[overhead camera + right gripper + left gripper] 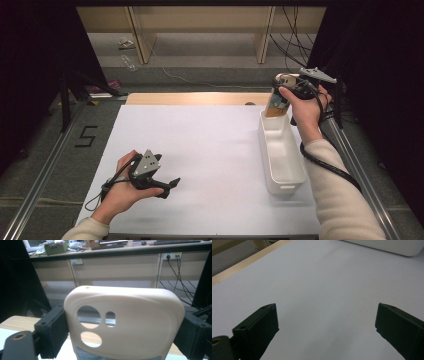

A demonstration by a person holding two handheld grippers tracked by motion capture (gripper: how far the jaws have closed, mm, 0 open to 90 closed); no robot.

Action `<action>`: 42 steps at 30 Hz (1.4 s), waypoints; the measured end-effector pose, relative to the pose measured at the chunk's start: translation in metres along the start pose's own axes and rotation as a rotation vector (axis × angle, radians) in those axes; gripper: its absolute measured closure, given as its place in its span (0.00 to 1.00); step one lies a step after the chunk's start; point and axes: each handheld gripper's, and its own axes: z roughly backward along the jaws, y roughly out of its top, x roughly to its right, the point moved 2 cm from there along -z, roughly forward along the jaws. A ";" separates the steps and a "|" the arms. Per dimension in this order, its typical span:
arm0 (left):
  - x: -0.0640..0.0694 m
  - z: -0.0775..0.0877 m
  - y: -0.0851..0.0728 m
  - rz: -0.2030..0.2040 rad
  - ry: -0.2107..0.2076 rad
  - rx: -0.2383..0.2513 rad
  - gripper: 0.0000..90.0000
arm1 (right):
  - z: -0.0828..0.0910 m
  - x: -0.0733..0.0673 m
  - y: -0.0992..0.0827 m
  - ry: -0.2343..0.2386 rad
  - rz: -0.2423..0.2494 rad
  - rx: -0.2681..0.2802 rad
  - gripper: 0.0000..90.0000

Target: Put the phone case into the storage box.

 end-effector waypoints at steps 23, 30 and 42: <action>0.000 0.000 0.000 0.001 -0.001 0.000 0.05 | -0.009 0.001 -0.002 -0.017 0.002 -0.018 0.14; 0.000 0.000 0.000 0.001 -0.002 0.000 0.05 | -0.013 0.000 -0.004 -0.022 0.004 -0.024 0.14; 0.000 0.001 0.000 0.003 -0.003 0.002 0.05 | -0.019 -0.002 -0.005 -0.028 0.007 -0.034 0.14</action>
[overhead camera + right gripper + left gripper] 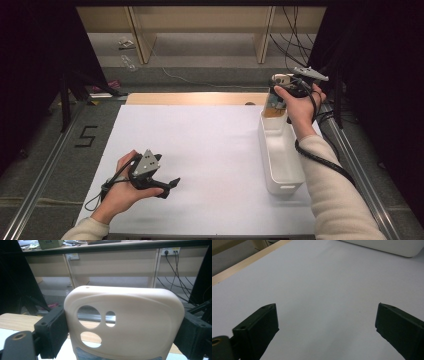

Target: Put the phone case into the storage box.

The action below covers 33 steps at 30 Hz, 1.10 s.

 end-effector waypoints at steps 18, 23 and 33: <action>0.000 0.000 0.000 0.000 -0.002 -0.001 0.05 | -0.007 -0.001 -0.002 -0.015 -0.008 -0.015 0.14; 0.000 -0.001 0.000 0.000 -0.002 0.000 0.05 | -0.009 -0.001 -0.004 -0.021 -0.009 -0.018 0.14; 0.001 -0.001 -0.001 0.000 -0.004 -0.001 0.05 | -0.012 -0.002 -0.006 -0.034 -0.009 -0.022 0.14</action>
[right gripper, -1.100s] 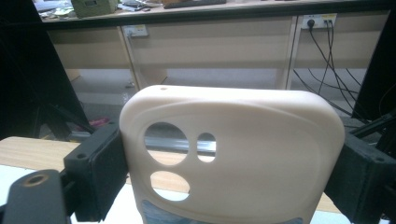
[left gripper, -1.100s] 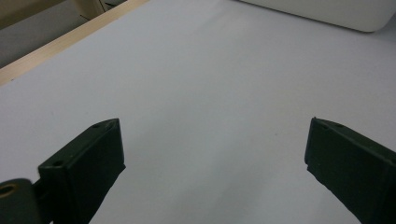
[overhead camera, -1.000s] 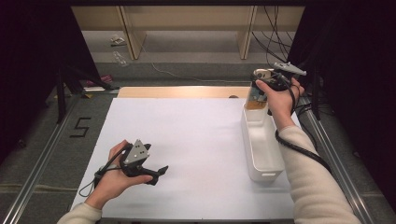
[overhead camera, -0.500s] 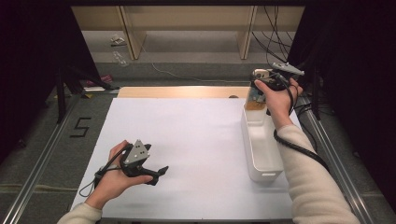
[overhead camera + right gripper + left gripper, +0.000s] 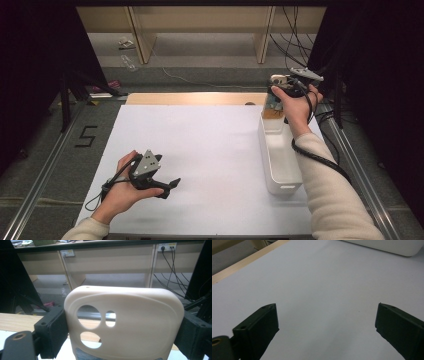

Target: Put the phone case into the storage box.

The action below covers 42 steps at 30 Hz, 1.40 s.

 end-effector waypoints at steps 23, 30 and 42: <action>0.000 0.000 0.000 -0.001 -0.002 -0.001 0.05 | -0.004 -0.004 -0.008 -0.025 0.024 -0.026 0.14; 0.001 0.000 0.000 0.000 -0.003 -0.002 0.05 | -0.006 -0.004 -0.017 -0.024 0.024 -0.048 0.13; 0.001 -0.001 0.000 -0.001 -0.003 -0.003 0.05 | -0.008 -0.002 -0.035 -0.022 0.037 -0.092 0.13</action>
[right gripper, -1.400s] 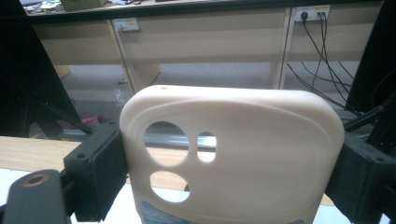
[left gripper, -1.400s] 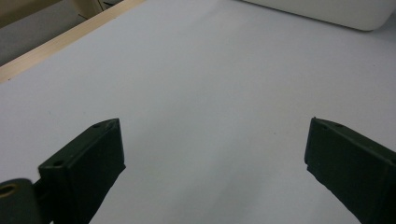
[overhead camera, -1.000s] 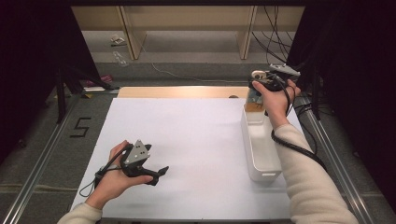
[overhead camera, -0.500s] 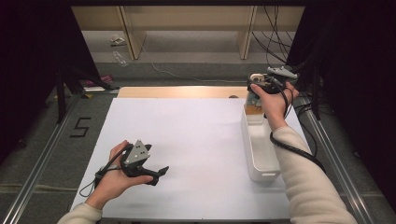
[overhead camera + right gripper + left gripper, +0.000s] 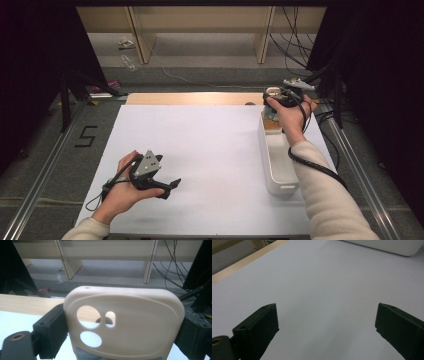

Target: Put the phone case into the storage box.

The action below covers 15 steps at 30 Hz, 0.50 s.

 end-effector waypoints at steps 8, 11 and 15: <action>0.000 0.000 0.000 0.000 -0.001 0.000 0.05 | -0.001 0.000 -0.005 0.001 0.000 -0.006 0.13; 0.000 -0.001 0.000 -0.001 -0.001 -0.001 0.05 | -0.002 0.000 -0.007 -0.002 0.001 -0.010 0.13; 0.001 -0.001 0.000 -0.003 -0.001 0.000 0.05 | -0.002 0.000 -0.011 -0.002 -0.001 -0.016 0.13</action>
